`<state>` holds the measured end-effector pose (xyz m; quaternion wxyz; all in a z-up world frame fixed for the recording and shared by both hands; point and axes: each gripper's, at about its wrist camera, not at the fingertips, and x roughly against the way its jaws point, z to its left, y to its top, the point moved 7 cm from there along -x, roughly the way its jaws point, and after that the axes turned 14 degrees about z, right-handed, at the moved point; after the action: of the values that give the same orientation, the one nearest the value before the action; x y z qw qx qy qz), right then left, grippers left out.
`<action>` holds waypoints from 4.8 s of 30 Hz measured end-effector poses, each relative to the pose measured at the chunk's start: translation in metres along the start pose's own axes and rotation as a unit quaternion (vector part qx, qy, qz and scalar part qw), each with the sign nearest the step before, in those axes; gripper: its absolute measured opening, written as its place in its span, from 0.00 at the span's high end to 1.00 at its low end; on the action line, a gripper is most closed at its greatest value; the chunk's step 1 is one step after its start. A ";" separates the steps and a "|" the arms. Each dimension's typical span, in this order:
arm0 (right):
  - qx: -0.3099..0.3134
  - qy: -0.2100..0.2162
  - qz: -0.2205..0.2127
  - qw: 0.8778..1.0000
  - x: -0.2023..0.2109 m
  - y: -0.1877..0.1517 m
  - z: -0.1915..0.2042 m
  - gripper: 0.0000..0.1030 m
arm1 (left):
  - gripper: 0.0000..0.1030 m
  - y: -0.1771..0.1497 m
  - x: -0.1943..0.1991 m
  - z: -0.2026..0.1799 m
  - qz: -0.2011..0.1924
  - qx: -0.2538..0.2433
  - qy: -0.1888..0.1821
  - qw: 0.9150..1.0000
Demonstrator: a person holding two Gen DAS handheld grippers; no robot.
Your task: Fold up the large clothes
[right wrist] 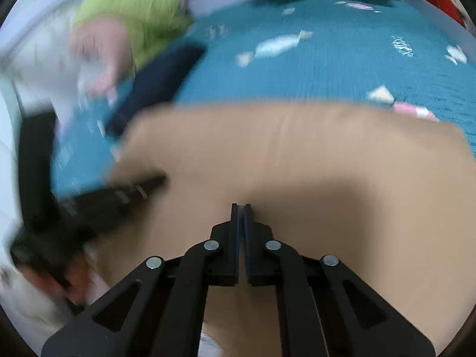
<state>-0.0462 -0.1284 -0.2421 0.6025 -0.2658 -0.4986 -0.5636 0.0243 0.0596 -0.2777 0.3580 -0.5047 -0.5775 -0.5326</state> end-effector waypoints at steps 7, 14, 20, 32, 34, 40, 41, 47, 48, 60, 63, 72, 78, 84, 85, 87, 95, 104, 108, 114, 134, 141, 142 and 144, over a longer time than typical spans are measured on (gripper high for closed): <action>-0.134 -0.056 0.020 0.989 0.060 -0.079 -0.102 1.00 | 0.98 -0.049 0.029 0.071 0.040 0.040 0.061 0.997; -0.138 -0.027 -0.025 0.990 0.100 -0.074 -0.066 0.94 | 0.97 -0.059 0.076 0.049 0.013 0.041 0.045 0.998; -0.052 0.033 0.101 0.993 0.020 -0.087 -0.005 0.95 | 0.98 -0.082 0.025 0.012 0.103 0.017 0.017 0.994; -0.169 -0.029 0.086 0.981 0.076 -0.153 -0.101 1.00 | 0.98 -0.134 0.043 0.096 0.116 0.090 0.085 0.986; -0.168 -0.047 0.068 0.982 0.099 -0.155 -0.108 0.94 | 0.97 -0.129 0.058 0.099 0.096 0.088 0.092 0.987; -0.190 -0.047 -0.022 0.981 0.141 -0.108 -0.127 0.61 | 0.96 -0.088 0.078 0.111 0.061 0.105 0.031 0.992; -0.191 -0.049 -0.026 0.980 0.146 -0.100 -0.137 0.57 | 0.95 -0.076 0.077 0.113 0.054 0.108 0.023 0.992; -0.216 -0.001 0.000 0.976 0.105 -0.045 -0.182 0.57 | 0.43 -0.009 0.045 0.121 0.034 0.076 -0.002 0.997; -0.225 0.018 0.002 0.974 0.092 -0.034 -0.183 0.58 | 0.55 -0.001 0.036 0.121 0.039 0.082 -0.028 0.995; -0.204 -0.042 -0.046 0.977 0.093 0.033 -0.185 0.86 | 0.92 0.059 0.019 0.100 0.015 0.098 -0.025 0.995; -0.180 -0.081 -0.002 0.980 0.072 0.015 -0.185 0.77 | 0.90 0.037 0.009 0.097 0.044 0.093 -0.025 0.994; -0.224 -0.055 -0.058 0.971 0.125 0.030 -0.204 0.18 | 0.11 0.052 0.049 0.112 0.005 0.073 -0.002 0.997; -0.271 0.075 0.076 0.957 0.046 0.029 -0.220 0.15 | 0.12 0.066 -0.023 0.120 0.103 0.120 -0.084 0.984; -0.265 0.121 0.013 0.956 0.043 0.041 -0.205 0.46 | 0.67 0.068 -0.019 0.115 0.074 0.161 -0.161 0.971; -0.269 0.139 0.006 0.953 0.045 0.043 -0.202 0.67 | 0.74 0.069 -0.013 0.112 0.062 0.170 -0.178 0.967; -0.266 0.116 -0.010 0.957 0.052 0.048 -0.194 0.72 | 0.79 0.074 -0.006 0.106 0.048 0.166 -0.166 0.971; -0.227 0.081 -0.078 0.967 0.098 0.089 -0.181 0.75 | 0.82 0.121 0.052 0.075 -0.026 0.098 -0.152 0.983; -0.272 -0.048 -0.114 0.954 0.109 0.172 -0.228 0.25 | 0.41 0.196 0.033 0.086 -0.003 0.135 0.001 0.991; -0.229 -0.083 -0.187 0.952 0.133 0.173 -0.202 0.18 | 0.14 0.197 0.046 0.093 -0.045 0.139 0.039 0.989; -0.070 -0.122 -0.180 0.973 0.069 0.220 -0.107 0.35 | 0.68 0.231 0.025 0.036 -0.058 0.050 0.027 0.997; -0.190 -0.174 -0.171 0.951 0.067 0.184 -0.230 0.93 | 0.96 0.250 -0.020 0.062 -0.056 0.035 0.102 0.993; -0.104 -0.068 -0.174 0.977 0.033 0.165 -0.098 0.93 | 0.96 0.188 -0.009 -0.016 -0.062 -0.006 0.003 0.998; -0.089 -0.059 -0.163 0.981 0.018 0.163 -0.083 0.93 | 0.96 0.183 -0.013 -0.021 -0.056 -0.009 0.004 0.998; -0.077 -0.069 -0.132 0.986 -0.010 0.154 -0.073 0.94 | 0.97 0.168 -0.032 -0.022 -0.040 -0.016 0.039 0.998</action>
<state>0.1224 -0.1546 -0.2400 0.4650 -0.2809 -0.5250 -0.6552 0.1908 0.0185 -0.2612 0.3506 -0.4657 -0.5742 -0.5749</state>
